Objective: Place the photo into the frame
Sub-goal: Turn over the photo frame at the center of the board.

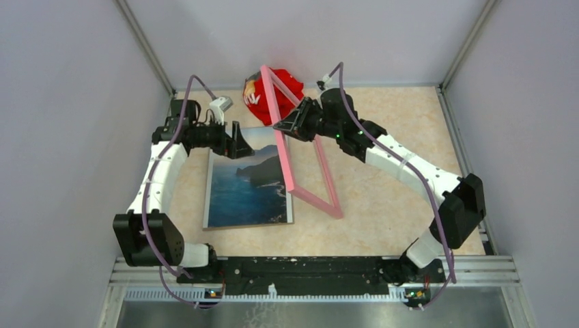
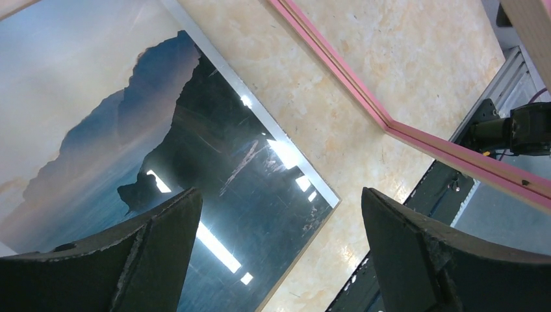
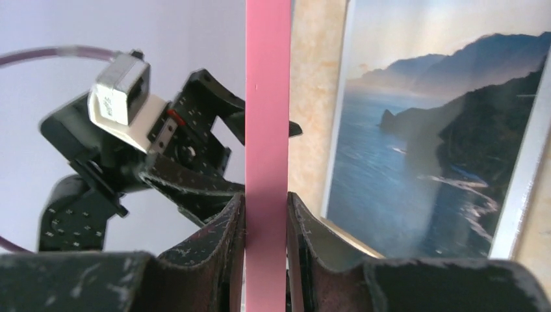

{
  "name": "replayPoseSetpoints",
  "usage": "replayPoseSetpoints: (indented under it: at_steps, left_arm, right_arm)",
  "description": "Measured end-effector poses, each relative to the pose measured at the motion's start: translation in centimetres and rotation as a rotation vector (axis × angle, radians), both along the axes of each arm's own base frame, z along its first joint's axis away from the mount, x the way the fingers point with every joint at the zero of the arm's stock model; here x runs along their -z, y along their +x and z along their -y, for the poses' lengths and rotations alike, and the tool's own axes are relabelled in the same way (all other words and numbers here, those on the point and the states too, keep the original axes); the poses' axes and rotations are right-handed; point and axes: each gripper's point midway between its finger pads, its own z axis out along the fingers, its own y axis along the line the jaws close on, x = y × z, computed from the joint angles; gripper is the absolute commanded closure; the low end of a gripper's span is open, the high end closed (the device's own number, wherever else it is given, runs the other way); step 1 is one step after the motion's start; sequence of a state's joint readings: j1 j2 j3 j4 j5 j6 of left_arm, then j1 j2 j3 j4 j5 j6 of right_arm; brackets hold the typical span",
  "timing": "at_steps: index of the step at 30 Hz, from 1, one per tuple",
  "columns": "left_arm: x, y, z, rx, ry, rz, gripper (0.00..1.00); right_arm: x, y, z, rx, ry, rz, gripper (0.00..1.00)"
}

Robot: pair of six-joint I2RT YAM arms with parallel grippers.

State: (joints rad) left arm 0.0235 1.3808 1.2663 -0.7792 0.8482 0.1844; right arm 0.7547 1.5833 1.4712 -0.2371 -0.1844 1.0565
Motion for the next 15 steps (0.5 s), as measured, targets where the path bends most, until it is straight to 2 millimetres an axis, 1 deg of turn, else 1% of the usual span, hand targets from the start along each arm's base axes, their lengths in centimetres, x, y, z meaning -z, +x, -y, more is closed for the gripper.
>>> replayPoseSetpoints:
  at_steps: [3,6,8,11,13,15]
  left_arm:
    - [0.0,-0.2,0.6,0.01,0.008,0.001,0.02]
    - [-0.4,-0.7,2.1,0.042,0.024,0.022,0.02]
    - [-1.0,-1.0,3.2,0.061,0.033,0.044,0.02]
    - [-2.5,-0.7,4.6,0.065,0.038,0.093,0.02]
    - [-4.0,0.0,5.2,0.055,0.032,0.135,0.02]
    - [-5.7,0.9,5.7,0.03,0.022,0.176,0.02]
  right_arm:
    - [-0.4,0.7,0.1,0.007,0.073,-0.016,0.85]
    - [-1.0,1.1,0.1,0.011,0.13,-0.029,0.84]
    - [-1.7,1.1,-0.1,0.004,0.167,-0.037,0.83]
    - [-2.7,0.9,-0.2,-0.015,0.221,-0.059,0.79]
    - [-3.2,0.7,-0.2,-0.025,0.249,-0.076,0.78]
    - [-3.4,0.5,0.3,-0.027,0.273,-0.092,0.77]
